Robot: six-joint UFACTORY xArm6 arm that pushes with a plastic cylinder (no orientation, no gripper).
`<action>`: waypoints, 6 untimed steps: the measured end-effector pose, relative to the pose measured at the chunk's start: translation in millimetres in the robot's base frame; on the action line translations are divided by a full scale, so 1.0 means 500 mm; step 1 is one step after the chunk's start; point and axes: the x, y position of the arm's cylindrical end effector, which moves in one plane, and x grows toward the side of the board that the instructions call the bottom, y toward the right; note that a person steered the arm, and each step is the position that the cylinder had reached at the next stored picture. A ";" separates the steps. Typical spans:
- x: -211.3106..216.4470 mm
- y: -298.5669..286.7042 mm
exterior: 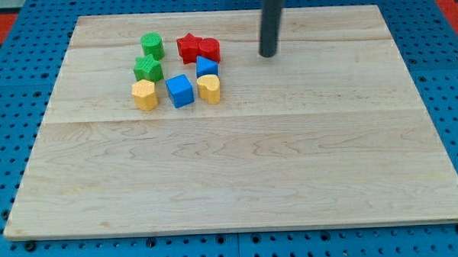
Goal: Move the red blocks to the top right of the yellow heart
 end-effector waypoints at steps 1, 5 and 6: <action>-0.046 -0.150; -0.029 -0.344; -0.015 -0.264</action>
